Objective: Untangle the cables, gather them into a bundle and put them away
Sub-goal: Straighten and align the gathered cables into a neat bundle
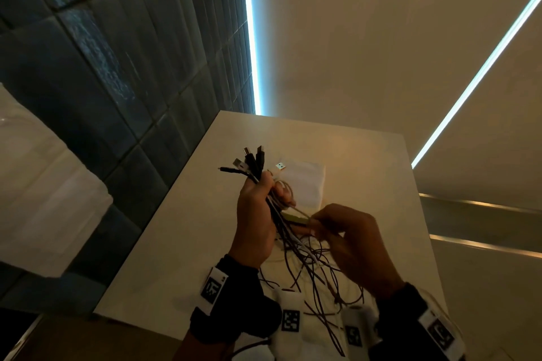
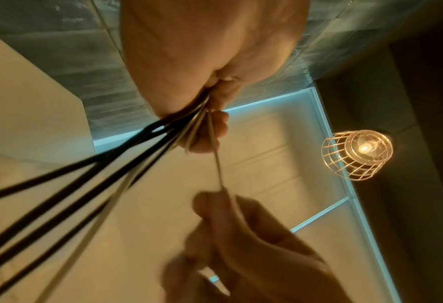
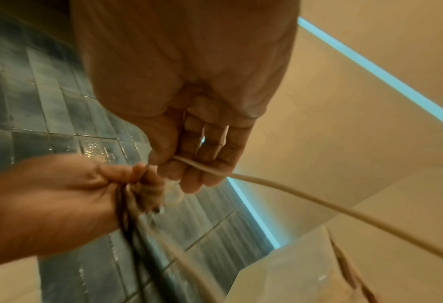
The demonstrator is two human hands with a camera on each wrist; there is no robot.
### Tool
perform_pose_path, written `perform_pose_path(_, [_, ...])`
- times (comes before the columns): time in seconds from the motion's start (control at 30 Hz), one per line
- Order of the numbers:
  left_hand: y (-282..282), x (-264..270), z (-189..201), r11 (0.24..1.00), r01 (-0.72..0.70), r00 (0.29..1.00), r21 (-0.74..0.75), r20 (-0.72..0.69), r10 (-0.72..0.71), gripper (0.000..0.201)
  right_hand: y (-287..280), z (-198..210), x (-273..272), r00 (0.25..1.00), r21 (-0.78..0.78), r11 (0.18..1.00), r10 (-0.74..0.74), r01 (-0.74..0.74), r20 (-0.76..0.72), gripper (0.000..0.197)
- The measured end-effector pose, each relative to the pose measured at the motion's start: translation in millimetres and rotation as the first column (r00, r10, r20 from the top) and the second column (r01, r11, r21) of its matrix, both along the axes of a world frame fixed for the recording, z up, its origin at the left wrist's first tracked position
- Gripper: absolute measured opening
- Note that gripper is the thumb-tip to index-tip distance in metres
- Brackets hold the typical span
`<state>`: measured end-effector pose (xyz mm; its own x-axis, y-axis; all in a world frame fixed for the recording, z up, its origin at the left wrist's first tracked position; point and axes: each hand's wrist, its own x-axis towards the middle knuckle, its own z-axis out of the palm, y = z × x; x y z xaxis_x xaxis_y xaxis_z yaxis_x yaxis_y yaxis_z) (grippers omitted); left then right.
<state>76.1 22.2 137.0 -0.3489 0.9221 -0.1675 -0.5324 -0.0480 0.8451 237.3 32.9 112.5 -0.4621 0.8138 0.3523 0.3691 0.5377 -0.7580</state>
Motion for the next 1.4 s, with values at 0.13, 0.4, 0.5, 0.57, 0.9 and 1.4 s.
perform_pose_path(0.13, [-1.2, -5.6, -11.1, 0.996, -0.06, 0.966, -0.067, -0.254, 0.042, 0.031, -0.5, 7.8, 35.5, 0.987, 0.05, 0.987, -0.158, 0.156, 0.042, 0.013])
perform_pose_path(0.4, [0.4, -32.4, -17.9, 0.99, -0.133, 0.988, -0.047, -0.089, 0.128, 0.019, -1.9, -35.6, 200.7, 0.633, -0.209, 0.603, -0.764, 0.77, 0.125, 0.034])
perform_pose_path(0.5, [2.9, -18.7, -14.9, 0.998, -0.065, 0.996, -0.028, -0.069, 0.063, 0.023, -8.6, -56.6, 222.1, 0.624, -0.202, 0.593, -0.709, 0.78, 0.327, 0.042])
perform_pose_path(0.57, [6.2, -15.5, -10.6, 1.0, -0.027, 0.999, 0.006, 0.022, 0.027, 0.026, -11.8, -57.0, 215.2, 0.712, -0.295, 0.667, -0.524, 0.684, 0.467, 0.027])
perform_pose_path(0.9, [3.6, 16.0, 18.1, 0.942, 0.242, 0.941, 0.234, 0.182, -0.287, 0.016, -12.2, -11.7, 47.7, 0.966, -0.487, 0.87, 0.185, -0.076, 0.179, 0.049])
perform_pose_path(1.4, [10.6, -18.2, 32.6, 0.979, 0.008, 0.987, 0.202, 0.158, -0.041, 0.026, -43.9, -95.1, 129.9, 0.958, -0.812, 0.549, -0.283, 0.2, 0.045, 0.063])
